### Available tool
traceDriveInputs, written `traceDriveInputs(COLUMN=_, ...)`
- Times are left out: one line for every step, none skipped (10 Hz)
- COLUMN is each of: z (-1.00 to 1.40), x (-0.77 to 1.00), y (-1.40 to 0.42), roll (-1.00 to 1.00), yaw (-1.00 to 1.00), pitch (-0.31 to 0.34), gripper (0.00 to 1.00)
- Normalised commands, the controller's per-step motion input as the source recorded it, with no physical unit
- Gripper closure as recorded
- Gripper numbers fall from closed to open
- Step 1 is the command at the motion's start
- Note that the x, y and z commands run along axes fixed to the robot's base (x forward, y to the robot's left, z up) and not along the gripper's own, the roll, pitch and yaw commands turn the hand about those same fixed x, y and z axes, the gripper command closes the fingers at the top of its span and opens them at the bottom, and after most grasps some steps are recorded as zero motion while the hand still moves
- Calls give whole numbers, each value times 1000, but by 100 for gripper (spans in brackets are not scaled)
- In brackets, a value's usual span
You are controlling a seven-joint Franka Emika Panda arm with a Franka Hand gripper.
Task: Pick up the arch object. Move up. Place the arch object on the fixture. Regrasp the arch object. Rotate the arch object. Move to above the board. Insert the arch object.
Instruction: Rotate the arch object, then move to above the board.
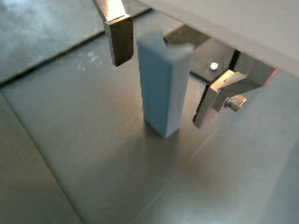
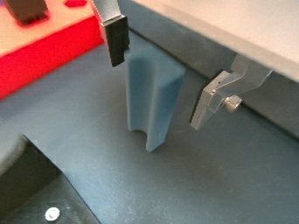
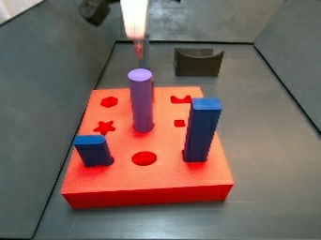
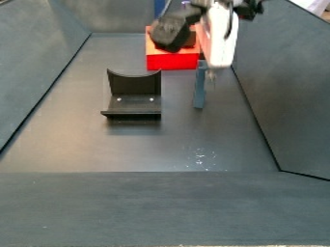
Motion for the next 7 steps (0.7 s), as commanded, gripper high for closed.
traceDriveInputs(z=-231, x=34, y=12, roll=-151, yaw=-27, pitch=-36, gripper=0)
traceDriveInputs(z=0, x=0, y=0, roll=-156, yaw=-21, pitch=-25, gripper=100)
traceDriveInputs(z=1000, x=106, y=17, roll=-13, yaw=37, pitch=231, gripper=100)
traceDriveInputs(z=1000, x=104, y=17, roll=-13, yaw=36, pitch=242, gripper=100)
traceDriveInputs(z=1000, x=101, y=17, roll=-12, yaw=33, pitch=237, gripper=100)
traceDriveInputs(z=1000, x=97, y=17, roll=-8, yaw=27, pitch=190, gripper=100)
traceDriveInputs(z=1000, x=94, y=16, roll=-6, yaw=23, pitch=162, gripper=100)
